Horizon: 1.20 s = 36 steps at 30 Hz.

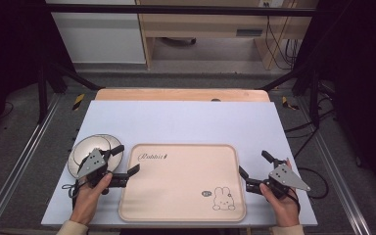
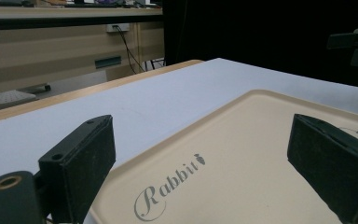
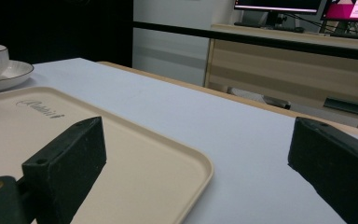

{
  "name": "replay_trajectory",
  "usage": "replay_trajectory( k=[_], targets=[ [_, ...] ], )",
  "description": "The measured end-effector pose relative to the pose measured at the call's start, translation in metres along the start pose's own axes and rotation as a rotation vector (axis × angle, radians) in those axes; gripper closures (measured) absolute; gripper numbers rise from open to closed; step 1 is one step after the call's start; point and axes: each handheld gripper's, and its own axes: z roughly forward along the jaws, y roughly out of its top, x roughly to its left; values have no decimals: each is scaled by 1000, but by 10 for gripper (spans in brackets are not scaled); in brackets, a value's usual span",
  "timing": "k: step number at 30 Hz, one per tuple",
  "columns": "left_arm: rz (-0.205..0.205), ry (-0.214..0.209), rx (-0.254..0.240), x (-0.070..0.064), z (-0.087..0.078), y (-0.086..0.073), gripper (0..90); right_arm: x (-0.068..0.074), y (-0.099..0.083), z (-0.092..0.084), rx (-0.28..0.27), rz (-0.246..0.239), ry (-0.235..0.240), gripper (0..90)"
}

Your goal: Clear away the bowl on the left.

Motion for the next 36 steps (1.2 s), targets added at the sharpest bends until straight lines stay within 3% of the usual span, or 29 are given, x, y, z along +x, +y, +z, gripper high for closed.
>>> replay_trajectory(
  k=[8, 12, 16, 18, 23, 27, 33, 36],
  targets=[
    [4, 11, 24, -3, -4, 10, 62, 1, 0, 0, 5, -2, -5, 45],
    [-3, 38, 17, -1, -6, 24, 60, 2, -1, 1, 11, -3, -3, 45],
    [65, 70, 53, 4, -7, 46, 59, 3, -1, 1, 16, -7, -2, 45],
    [66, 78, 46, 6, -8, 49, 60, 3, 0, 1, 15, -7, -2, 45],
    [39, 103, 48, 21, -2, 62, 59, 4, 0, 2, 11, -9, 1, 45],
    [74, 141, 97, 34, 4, 71, 59, 4, 0, 2, 15, -11, 0, 45],
    [81, 218, 132, 45, -11, 71, 61, 3, -1, 2, 14, -5, -2, 45],
    [59, 254, 129, 53, -23, 72, 66, 4, 0, 1, 11, -6, -1, 46]
  ],
)
